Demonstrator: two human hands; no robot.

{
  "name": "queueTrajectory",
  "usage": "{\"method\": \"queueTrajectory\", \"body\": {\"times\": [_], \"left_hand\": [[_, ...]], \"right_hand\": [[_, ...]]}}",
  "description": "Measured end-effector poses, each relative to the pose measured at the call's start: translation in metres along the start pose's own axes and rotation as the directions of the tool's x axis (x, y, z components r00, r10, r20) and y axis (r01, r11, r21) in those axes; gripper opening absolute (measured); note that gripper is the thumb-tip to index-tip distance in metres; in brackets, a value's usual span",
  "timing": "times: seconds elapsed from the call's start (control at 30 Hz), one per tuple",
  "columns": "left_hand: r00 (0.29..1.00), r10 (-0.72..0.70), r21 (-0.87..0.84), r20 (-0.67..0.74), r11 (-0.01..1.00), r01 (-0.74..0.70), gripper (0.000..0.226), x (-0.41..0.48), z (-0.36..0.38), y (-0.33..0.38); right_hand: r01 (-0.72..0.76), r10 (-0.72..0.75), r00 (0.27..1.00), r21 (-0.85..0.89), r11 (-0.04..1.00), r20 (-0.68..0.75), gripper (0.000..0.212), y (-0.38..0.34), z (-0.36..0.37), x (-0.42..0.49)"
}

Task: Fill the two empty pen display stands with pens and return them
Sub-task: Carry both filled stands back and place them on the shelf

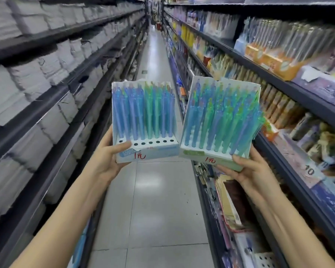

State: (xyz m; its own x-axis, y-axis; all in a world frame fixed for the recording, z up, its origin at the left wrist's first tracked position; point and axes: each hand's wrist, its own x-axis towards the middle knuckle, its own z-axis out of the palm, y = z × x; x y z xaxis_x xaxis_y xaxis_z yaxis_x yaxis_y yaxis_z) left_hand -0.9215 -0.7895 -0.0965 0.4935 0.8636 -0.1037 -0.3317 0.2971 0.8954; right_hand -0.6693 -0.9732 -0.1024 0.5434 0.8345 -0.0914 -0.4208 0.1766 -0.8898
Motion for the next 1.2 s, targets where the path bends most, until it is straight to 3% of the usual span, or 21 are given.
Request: {"method": "queueTrajectory", "body": {"times": [0.2,0.4,0.6,0.87,1.2], "left_hand": [[0.999,-0.009,-0.026,-0.036,1.0,0.008,0.061,0.128,0.004,0.009],[0.999,-0.012,0.014,0.051,1.0,0.012,0.07,0.29,0.003,0.02],[0.993,-0.058,0.012,0.104,0.998,0.057,0.076,0.451,0.012,0.044],[0.986,-0.079,0.025,0.146,0.997,0.076,0.073,0.638,0.046,0.064],[0.997,-0.042,-0.029,0.069,0.999,0.044,0.064,0.84,0.095,0.069]], "right_hand": [[-0.025,0.024,1.0,0.08,0.996,0.01,0.065,-0.016,0.016,0.14],[0.025,-0.023,0.999,0.052,0.998,-0.047,0.058,-0.016,0.03,0.289],[0.065,-0.058,0.993,0.062,0.996,-0.107,0.082,-0.029,0.055,0.426],[0.107,-0.098,0.986,0.066,0.992,-0.133,0.058,-0.053,0.06,0.593],[0.151,-0.148,0.985,0.025,0.988,-0.092,0.06,-0.097,0.053,0.793]]}}
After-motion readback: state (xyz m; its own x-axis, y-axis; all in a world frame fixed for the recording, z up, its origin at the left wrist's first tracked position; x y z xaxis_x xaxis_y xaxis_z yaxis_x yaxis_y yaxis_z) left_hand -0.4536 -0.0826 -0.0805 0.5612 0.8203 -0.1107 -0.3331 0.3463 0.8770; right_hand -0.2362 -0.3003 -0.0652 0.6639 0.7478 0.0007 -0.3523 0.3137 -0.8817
